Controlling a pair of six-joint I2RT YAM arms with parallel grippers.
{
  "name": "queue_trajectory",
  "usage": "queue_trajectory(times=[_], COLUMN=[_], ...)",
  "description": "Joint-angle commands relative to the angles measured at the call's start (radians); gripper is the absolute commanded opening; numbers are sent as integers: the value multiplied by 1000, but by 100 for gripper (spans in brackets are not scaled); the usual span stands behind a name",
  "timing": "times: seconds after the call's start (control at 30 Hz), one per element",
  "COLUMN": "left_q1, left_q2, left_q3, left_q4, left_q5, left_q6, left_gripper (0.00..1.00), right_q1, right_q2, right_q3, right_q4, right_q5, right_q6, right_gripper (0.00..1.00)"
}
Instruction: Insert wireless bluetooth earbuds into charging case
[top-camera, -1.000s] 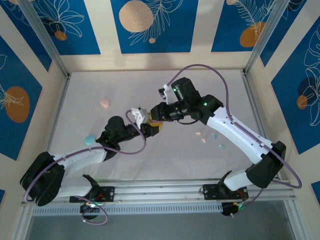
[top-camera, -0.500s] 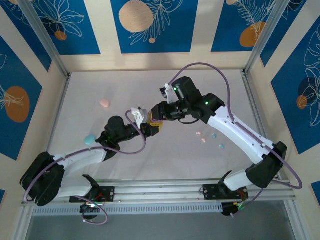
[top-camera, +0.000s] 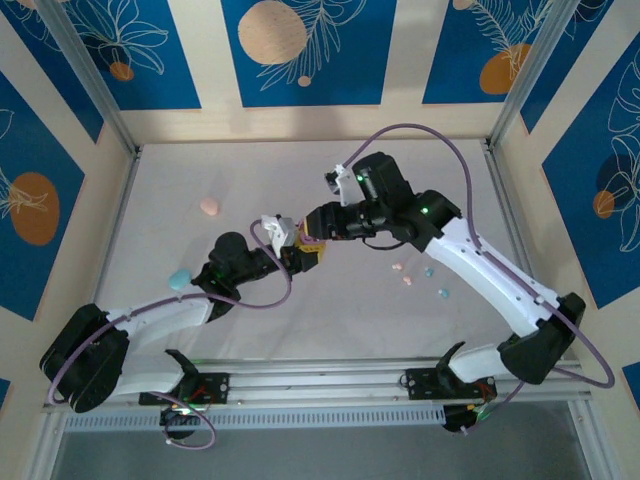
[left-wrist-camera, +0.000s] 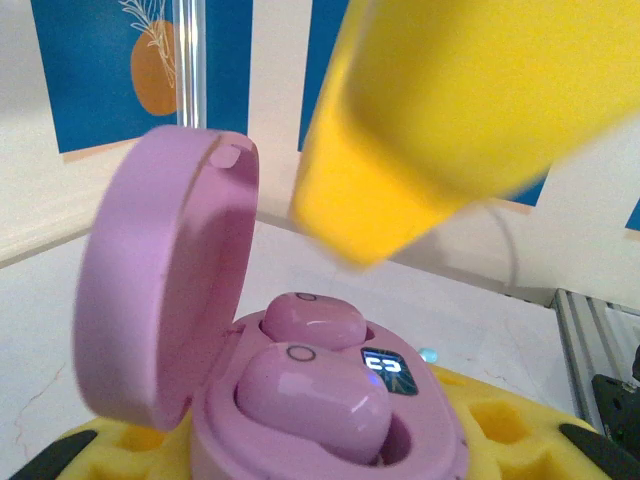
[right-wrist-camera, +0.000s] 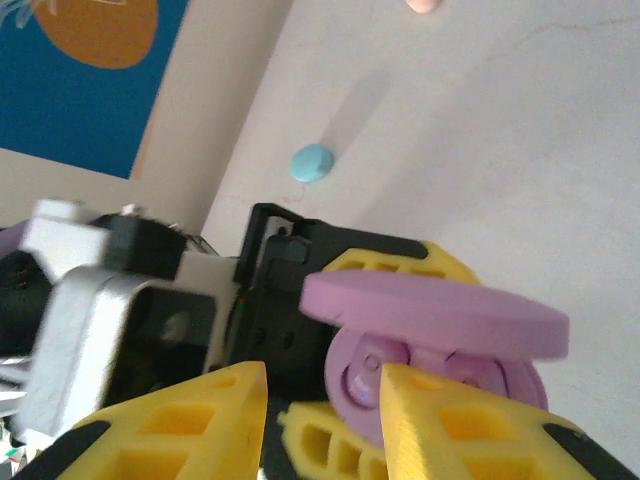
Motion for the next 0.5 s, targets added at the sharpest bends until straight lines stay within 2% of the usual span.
queue_trajectory(times=[0.0,0.23,0.3,0.47], left_q1=[-11,-12,-12,-12], left_q2=[-14,-16,-12,-6], left_q3=[28,44,52,64], left_q4=[48,26,25,42], left_q5=[20,53,67,87], left_q6=[6,33,35,24], left_gripper=[28,28,28,28], right_q1=[-18,-84,-100,-138], right_q2=[-69,-88,-61,53], right_q3=[-25,-27,-6,99], right_q4=[60,78,57,-37], right_q5=[-27,-11,-13,-81], right_q6=[-24,13,25,7], right_gripper=[37,38,42,45])
